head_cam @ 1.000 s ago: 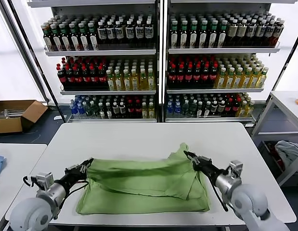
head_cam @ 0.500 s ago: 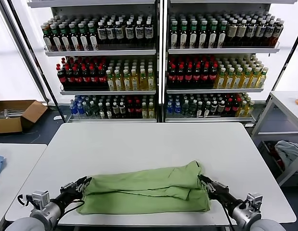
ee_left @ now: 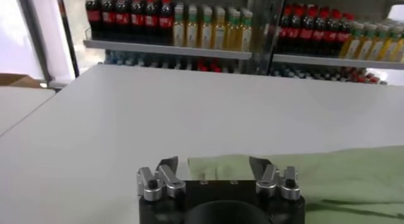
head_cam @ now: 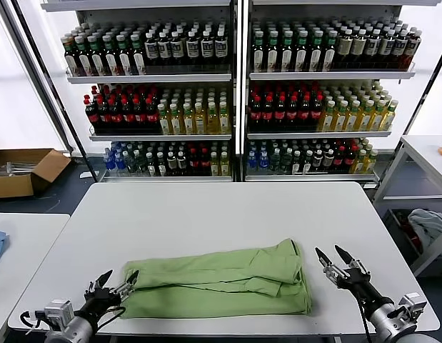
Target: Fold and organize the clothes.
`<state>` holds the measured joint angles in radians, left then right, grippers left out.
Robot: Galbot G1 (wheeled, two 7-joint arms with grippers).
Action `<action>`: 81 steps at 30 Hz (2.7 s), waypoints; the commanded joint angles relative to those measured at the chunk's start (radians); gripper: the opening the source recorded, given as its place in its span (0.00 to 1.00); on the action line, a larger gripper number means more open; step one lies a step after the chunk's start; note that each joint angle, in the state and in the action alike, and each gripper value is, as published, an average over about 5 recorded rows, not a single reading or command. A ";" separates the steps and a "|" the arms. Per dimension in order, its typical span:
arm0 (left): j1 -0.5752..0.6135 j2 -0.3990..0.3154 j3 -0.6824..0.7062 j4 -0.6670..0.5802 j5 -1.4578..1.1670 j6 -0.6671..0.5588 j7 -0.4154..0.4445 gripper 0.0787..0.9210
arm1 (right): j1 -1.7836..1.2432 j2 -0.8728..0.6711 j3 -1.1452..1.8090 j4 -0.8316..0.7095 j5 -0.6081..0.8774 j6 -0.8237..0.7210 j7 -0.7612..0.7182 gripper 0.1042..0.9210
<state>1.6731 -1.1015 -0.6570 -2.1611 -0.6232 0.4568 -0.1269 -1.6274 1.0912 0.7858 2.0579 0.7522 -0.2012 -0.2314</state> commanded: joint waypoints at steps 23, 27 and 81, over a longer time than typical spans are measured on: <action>-0.032 -0.161 0.171 0.126 0.305 -0.104 -0.079 0.35 | 0.016 0.010 0.022 0.033 0.072 0.046 0.036 0.88; -0.034 -0.140 0.148 0.124 0.365 -0.146 -0.051 0.22 | 0.019 0.018 0.011 0.037 0.067 0.046 0.039 0.88; -0.102 -0.029 0.251 0.063 0.512 -0.144 0.208 0.02 | 0.014 0.016 -0.026 0.129 0.024 0.025 0.057 0.88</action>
<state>1.5608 -1.0565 -0.6116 -2.1286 -0.2731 0.3337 0.0396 -1.6177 1.1077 0.7723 2.1836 0.7852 -0.1754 -0.1756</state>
